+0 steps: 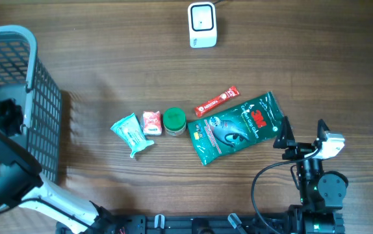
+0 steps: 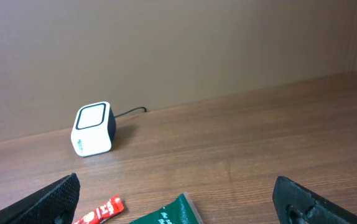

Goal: Scan the item barcode
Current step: 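Grasp the white-green box by its top with the left gripper, then carry the box out and set it below the jar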

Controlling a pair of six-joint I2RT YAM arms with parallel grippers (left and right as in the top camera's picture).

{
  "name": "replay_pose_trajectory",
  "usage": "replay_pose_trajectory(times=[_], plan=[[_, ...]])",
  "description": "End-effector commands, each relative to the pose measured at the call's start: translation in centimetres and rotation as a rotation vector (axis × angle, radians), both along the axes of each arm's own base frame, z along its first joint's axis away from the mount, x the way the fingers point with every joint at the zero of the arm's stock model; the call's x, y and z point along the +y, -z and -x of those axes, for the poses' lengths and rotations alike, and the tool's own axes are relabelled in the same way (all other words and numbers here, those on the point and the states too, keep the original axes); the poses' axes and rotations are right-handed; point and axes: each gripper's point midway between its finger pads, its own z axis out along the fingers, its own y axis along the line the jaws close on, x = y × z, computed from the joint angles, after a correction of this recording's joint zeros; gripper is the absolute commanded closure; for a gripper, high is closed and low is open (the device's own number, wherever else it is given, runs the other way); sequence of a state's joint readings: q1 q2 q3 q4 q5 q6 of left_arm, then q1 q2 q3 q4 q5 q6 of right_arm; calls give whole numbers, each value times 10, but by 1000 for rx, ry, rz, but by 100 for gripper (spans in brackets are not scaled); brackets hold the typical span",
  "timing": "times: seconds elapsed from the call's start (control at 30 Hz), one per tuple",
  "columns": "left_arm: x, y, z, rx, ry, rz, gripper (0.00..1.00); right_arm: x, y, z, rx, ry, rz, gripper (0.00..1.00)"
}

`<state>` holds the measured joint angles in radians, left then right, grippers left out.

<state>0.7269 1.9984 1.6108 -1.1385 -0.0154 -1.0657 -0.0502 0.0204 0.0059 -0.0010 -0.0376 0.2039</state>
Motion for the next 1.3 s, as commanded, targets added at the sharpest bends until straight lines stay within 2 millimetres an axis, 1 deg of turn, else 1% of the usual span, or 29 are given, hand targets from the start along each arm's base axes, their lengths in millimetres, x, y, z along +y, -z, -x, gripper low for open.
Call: replay_pose_trajectory(times=[0.0, 0.07, 0.13, 0.17, 0.2, 0.23, 0.27, 0.3, 0.33, 0.4, 0.43, 0.53, 0.6, 0.63, 0.73, 0.77, 0.87, 0.93, 1.0, 1.1, 1.17, 1.2, 1.27], plan=[[5, -104, -19, -218, 47, -121, 92, 2, -1, 0, -7, -11, -5, 0], [-2, -146, -20, -305, 57, -154, 91, 2, -2, 0, -8, -11, -6, 0], [-16, -199, -17, -424, 75, -205, 91, 2, -1, 0, -7, -11, -5, 0], [-24, -221, -14, -481, 87, -225, 91, 2, -1, 0, -7, -11, -5, 0], [-36, -244, -10, -549, 104, -243, 90, 2, -1, 0, -7, -11, -6, 0], [-48, -261, -6, -599, 121, -253, 89, 2, -2, 0, -8, -11, -5, 0], [-65, -280, 0, -652, 149, -264, 89, 2, -2, 0, -8, -11, -5, 0], [-84, -294, 7, -686, 180, -274, 89, 2, -2, 0, -8, -11, -5, 0], [-101, -302, 12, -704, 211, -276, 88, 2, -1, 0, -7, -11, -6, 0], [-135, -310, 19, -722, 288, -256, 88, 2, -1, 0, -7, -11, -6, 0], [-158, -311, 21, -722, 347, -229, 88, 2, -1, 0, -7, -11, -6, 0], [-222, -303, 21, -701, 544, -125, 88, 2, -1, 0, -7, -11, -5, 0], [-255, -293, 17, -673, 661, -73, 87, 2, -2, 0, -8, -11, -5, 0], [-270, -286, 15, -653, 717, -53, 87, 2, -1, 0, -7, -11, -5, 0], [-318, -257, 15, -556, 902, -7, 87, 2, -2, 0, -8, -11, -6, 0], [-329, -248, 17, -523, 950, -3, 86, 2, -1, 0, -7, -11, -5, 0], [-356, -215, 27, -397, 1116, -44, 83, 2, -1, 0, -7, -11, -5, 0], [-370, -196, 37, -335, 1254, -79, 83, 2, -2, 0, -8, -11, -5, 0], [-377, -177, 47, -257, 1385, -146, 83, 2, -2, 0, -8, -11, -5, 0], [-381, -150, 53, -169, 1532, -245, 82, 2, -1, 0, -7, -11, -6, 0], [-395, -124, 55, -154, 1662, -259, 81, 2, -1, 0, -7, -11, -5, 0], [-403, -106, 56, -156, 1708, -259, 81, 2, -1, 0, -7, -11, -6, 0], [-417, -75, 61, -170, 1751, -227, 82, 2, -1, 0, -7, -11, -5, 0]])
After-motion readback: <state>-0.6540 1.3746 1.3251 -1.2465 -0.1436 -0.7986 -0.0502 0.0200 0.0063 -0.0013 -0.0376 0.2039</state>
